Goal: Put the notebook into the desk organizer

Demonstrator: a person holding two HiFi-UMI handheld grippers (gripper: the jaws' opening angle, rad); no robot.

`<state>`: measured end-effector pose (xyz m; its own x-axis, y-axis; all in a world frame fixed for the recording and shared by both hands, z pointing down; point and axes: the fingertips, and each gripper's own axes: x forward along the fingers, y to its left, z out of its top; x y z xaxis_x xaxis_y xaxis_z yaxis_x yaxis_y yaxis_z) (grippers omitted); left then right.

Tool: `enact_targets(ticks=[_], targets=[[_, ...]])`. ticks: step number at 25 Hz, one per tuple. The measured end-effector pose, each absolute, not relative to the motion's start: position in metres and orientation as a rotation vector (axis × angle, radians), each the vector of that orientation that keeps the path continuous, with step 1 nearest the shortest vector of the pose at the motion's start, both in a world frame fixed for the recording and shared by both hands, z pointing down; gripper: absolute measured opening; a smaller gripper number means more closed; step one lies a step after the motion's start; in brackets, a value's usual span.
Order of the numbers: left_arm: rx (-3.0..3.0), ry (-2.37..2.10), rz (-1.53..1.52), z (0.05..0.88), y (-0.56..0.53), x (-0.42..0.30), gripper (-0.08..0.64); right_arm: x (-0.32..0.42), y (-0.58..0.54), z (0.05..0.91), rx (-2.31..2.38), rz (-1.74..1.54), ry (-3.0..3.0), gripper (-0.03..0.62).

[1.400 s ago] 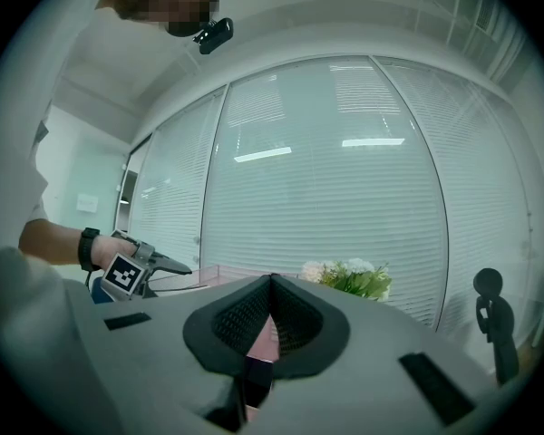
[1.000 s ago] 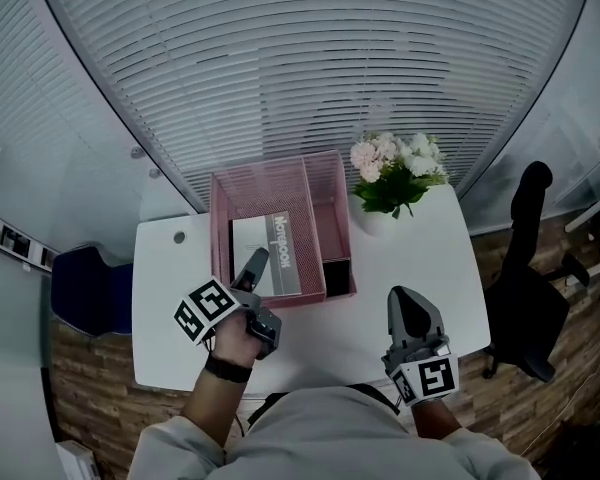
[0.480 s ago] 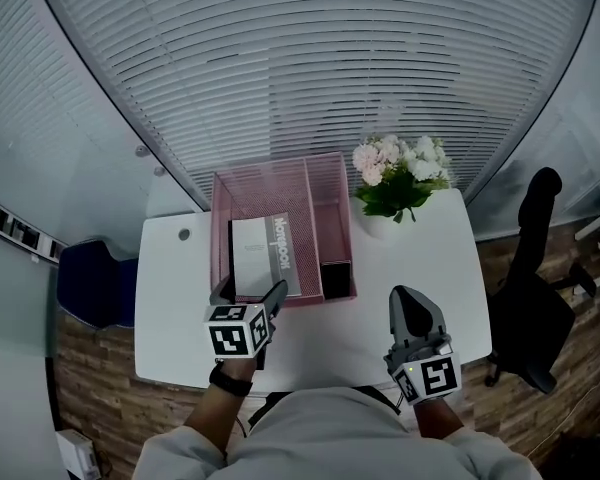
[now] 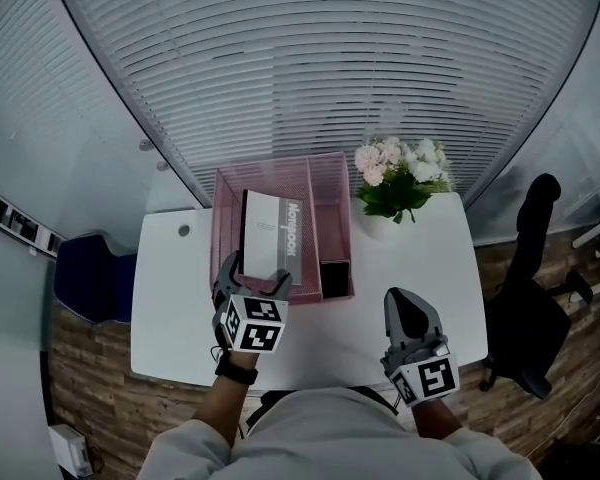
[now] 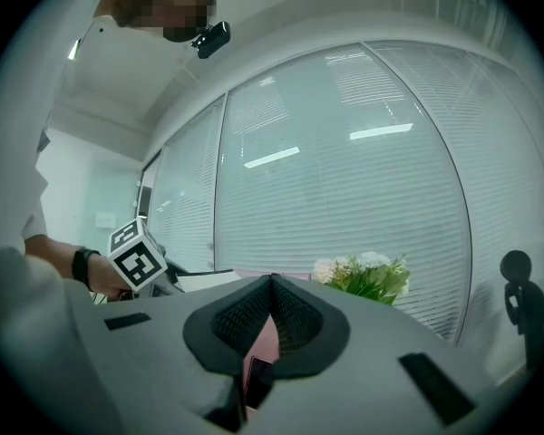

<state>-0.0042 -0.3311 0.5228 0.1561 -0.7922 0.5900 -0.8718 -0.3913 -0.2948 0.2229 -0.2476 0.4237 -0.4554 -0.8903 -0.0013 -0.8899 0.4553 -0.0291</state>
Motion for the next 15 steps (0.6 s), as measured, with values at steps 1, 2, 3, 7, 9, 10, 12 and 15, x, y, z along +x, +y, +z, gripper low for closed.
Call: enact_targets(ticks=[1, 2, 3, 7, 9, 10, 12, 15], targets=[[2.318, -1.696, 1.026, 0.516, -0.331, -0.005, 0.449, 0.224, -0.247, 0.423, -1.632, -0.042, 2.665, 0.012], [2.338, -1.731, 1.011, 0.509, -0.332, -0.005, 0.449, 0.225, -0.246, 0.423, -1.633, -0.043, 2.664, 0.012], [2.357, -1.763, 1.013, 0.504, -0.332, -0.006, 0.449, 0.226, -0.245, 0.424, -1.635, -0.043, 2.663, 0.012], [2.420, -1.791, 1.062, 0.503, -0.327, -0.006, 0.449, 0.229, -0.242, 0.424, -1.645, -0.044, 2.652, 0.012], [2.435, -1.786, 1.017, 0.501, -0.323, -0.007, 0.449, 0.230, -0.239, 0.424, -1.645, -0.039, 2.664, 0.012], [2.444, -1.788, 0.986, 0.498, -0.322, -0.008, 0.448, 0.229, -0.238, 0.426, -1.647, -0.044, 2.681, 0.012], [2.466, -1.800, 0.926, 0.489, -0.319, -0.010, 0.448, 0.228, -0.234, 0.431, -1.653, -0.063, 2.720, 0.012], [2.525, -1.798, 0.795, 0.470, -0.316, -0.013, 0.448, 0.224, -0.234, 0.427, -1.659, -0.043, 2.722, 0.012]])
